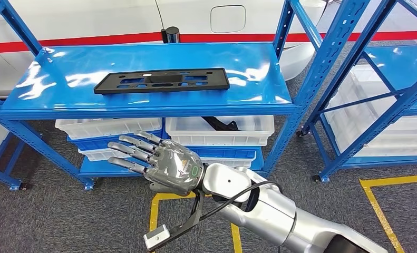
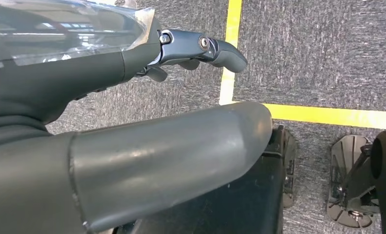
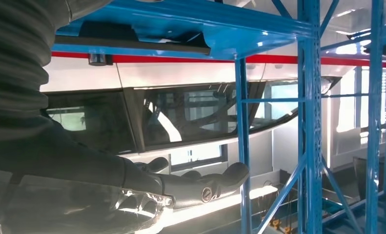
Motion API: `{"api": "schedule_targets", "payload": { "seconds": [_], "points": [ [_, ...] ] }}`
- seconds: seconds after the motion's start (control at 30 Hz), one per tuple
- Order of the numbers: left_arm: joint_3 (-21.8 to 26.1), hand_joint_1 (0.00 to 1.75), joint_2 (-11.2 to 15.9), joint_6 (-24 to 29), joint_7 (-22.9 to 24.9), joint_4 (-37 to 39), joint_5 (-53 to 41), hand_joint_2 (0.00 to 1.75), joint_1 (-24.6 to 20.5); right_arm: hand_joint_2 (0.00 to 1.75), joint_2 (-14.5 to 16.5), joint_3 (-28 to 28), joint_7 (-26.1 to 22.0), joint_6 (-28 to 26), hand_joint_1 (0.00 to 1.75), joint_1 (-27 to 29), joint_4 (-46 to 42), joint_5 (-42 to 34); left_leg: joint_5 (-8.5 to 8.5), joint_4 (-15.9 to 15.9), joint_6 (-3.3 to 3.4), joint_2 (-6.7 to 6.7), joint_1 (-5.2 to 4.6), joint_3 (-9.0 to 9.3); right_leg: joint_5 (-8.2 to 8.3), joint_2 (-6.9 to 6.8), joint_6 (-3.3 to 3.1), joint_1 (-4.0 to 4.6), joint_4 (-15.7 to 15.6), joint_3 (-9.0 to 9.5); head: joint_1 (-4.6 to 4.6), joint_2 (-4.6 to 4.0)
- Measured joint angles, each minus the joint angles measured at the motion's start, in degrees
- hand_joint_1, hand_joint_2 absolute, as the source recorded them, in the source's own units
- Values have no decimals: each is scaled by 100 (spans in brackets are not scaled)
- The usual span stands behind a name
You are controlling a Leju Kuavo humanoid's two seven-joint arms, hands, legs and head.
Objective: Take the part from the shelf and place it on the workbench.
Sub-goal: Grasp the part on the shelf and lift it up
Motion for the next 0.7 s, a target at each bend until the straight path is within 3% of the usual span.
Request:
{"api": "schedule_targets", "payload": {
  "seconds": [0.43, 0.63, 0.7],
  "points": [
    [-100, 0, -49, 79, 7, 0, -14, 0, -22, 175, 8, 270, 145, -302, 0, -231, 322, 30, -5, 17, 5, -1, -2, -5, 5, 1, 7, -12, -3, -1, -1, 0],
    [-99, 0, -49, 217, 40, 0, 27, 0, -66, 175, 34, 346, 144, -343, 0, -272, 437, 31, -27, 76, 42, -4, -9, -42, 23, 1, 40, -33, -9, -5, 0, 0],
    [-96, 0, -55, 270, 51, -1, 52, 0, -89, 175, 43, 350, 142, -362, 0, -306, 459, 30, -3, 31, 84, 4, 10, -26, 29, 1, 71, -22, -23, -8, 1, 0]
  ]
}}
